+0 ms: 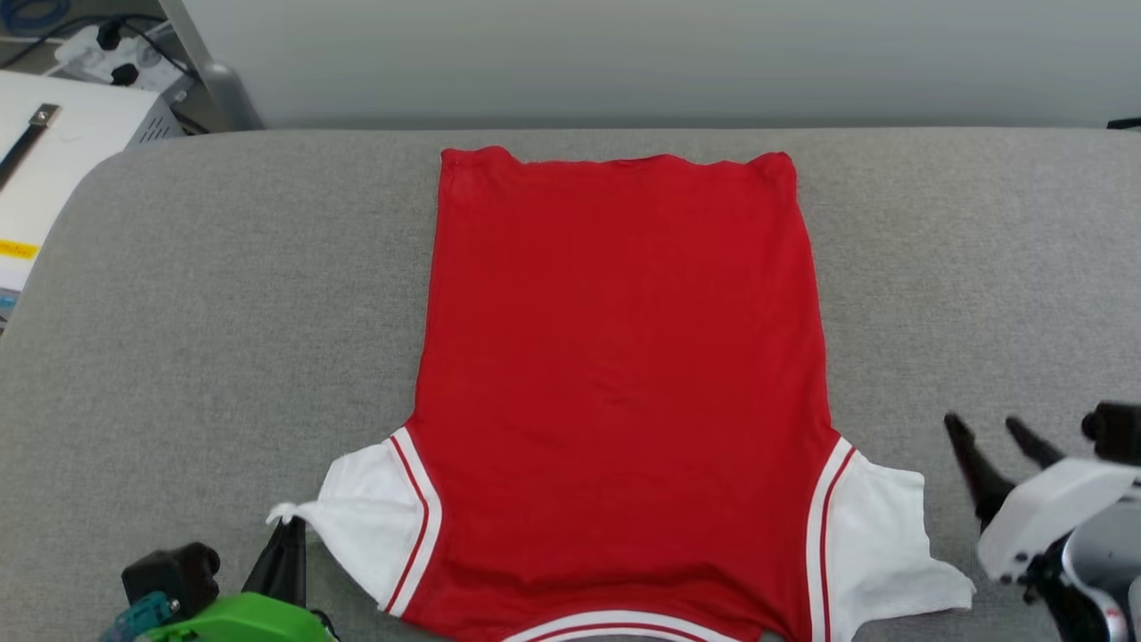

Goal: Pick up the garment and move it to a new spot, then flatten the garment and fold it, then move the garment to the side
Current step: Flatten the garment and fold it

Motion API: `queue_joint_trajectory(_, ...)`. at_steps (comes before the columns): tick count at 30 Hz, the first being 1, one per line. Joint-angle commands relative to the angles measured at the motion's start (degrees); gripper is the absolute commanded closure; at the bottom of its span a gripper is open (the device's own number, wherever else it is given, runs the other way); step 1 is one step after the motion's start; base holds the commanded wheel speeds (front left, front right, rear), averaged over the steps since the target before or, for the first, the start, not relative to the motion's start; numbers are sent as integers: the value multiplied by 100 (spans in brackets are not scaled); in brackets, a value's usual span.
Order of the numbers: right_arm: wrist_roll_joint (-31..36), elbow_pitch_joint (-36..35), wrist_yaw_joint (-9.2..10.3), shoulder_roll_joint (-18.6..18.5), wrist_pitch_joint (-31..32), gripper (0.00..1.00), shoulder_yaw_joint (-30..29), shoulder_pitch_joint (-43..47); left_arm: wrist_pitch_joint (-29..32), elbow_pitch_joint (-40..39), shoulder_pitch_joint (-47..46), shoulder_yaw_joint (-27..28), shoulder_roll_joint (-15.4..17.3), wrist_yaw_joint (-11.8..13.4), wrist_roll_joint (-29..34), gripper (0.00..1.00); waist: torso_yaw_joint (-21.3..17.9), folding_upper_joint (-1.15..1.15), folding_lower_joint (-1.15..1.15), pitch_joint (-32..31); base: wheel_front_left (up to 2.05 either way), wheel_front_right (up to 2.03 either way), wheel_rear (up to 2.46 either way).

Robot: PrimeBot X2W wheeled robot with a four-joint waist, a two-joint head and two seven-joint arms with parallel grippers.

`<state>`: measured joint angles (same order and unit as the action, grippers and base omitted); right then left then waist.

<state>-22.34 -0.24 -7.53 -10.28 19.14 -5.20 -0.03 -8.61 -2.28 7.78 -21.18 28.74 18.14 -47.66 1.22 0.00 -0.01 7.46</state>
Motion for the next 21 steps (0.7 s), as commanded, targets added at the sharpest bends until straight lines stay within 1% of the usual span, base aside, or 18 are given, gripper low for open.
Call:
queue_joint_trajectory(1, 35, 102, 4, -95, -94, 0, -46, -345, -22, -48, -220, -19, 9, -13, 109, 100, 145, 0, 1, 319, 0, 0, 0)
queue_joint_trajectory(3, -33, 339, 4, -145, -140, 0, -101, -833, -40, -83, -391, -74, 0, -23, 212, 100, 240, 0, 1, 500, 0, 0, 0)
queue_joint_trajectory(7, -64, 1001, 4, -353, -61, 0, -101, -1848, -101, -150, -731, -210, -112, -130, 337, 100, 463, 0, 1, 842, 0, 0, 0)
queue_joint_trajectory(10, -112, 1615, 4, -528, 14, 0, -52, -2692, -193, -228, -1010, -298, -223, -197, 455, 100, 666, 0, 1, 1124, 0, 0, 0)
queue_joint_trajectory(14, -158, 2469, 4, -776, 293, 0, 96, -3715, -305, -343, -1336, -449, -395, -296, 621, 100, 997, 0, 1, 1438, 0, 0, 0)
queue_joint_trajectory(21, -63, 3576, 4, -1120, 818, 0, 337, -5096, -460, -446, -1756, -701, -714, -519, 836, 100, 1503, 0, 1, 1875, 0, 0, 0)
